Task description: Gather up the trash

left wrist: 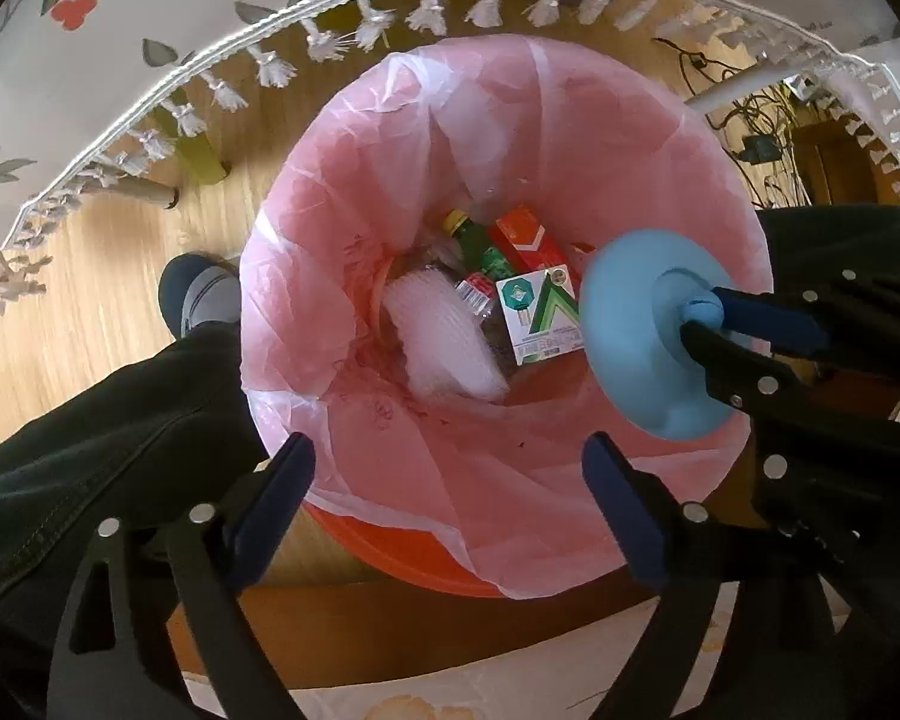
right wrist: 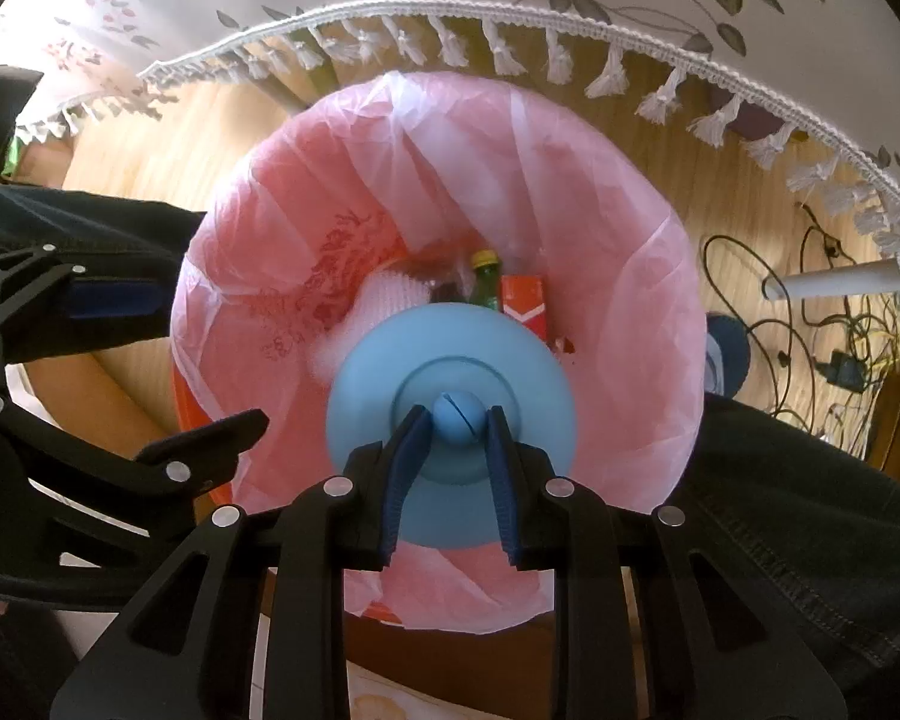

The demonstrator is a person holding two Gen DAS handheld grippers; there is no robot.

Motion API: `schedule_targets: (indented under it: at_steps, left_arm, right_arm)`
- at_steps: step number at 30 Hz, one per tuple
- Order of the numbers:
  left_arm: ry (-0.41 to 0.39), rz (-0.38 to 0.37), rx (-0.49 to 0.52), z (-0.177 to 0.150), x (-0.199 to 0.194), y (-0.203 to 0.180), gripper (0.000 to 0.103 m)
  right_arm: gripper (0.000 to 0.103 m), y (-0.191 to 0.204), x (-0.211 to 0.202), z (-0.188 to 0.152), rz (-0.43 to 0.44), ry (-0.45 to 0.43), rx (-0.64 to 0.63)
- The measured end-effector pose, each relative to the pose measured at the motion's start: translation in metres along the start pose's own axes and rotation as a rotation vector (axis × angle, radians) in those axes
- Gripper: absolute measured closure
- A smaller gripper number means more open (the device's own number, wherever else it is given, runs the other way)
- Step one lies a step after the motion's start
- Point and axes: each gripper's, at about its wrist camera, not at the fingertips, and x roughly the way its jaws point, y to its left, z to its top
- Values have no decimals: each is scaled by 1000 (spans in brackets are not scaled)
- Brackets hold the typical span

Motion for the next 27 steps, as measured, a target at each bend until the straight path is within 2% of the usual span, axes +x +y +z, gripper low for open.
schedule_targets:
  at_steps: [4, 7, 13, 18, 21, 23, 25, 27]
  left_arm:
    - [-5, 14, -24, -1, -1, 5, 11]
    - [1, 40, -32, -1, 0, 9, 11]
    - [2, 70, -45, 0, -1, 14, 10]
    - [-22, 66, -64, 0, -9, 16, 10]
    - [-52, 37, -88, -2, -22, 16, 9]
    - [-81, 48, -92, -3, -34, 16, 9]
    - [-118, 53, -87, -6, -48, 14, 9]
    - [-153, 55, -73, -9, -63, 12, 9]
  right_arm:
    - [75, 0, 3, -1, 13, 3, -1]
    - [63, -1, 2, -1, 15, -6, -4]
    - [53, -4, 3, 1, 6, -2, 9]
    - [42, -10, -8, 3, -19, -14, 19]
    - [35, -11, -27, 2, -50, -58, 16]
    - [29, -12, -42, 0, -44, -94, 14]
    - [12, -11, -60, -3, -34, -140, 7]
    - [6, -7, -77, -5, -41, -175, -16]
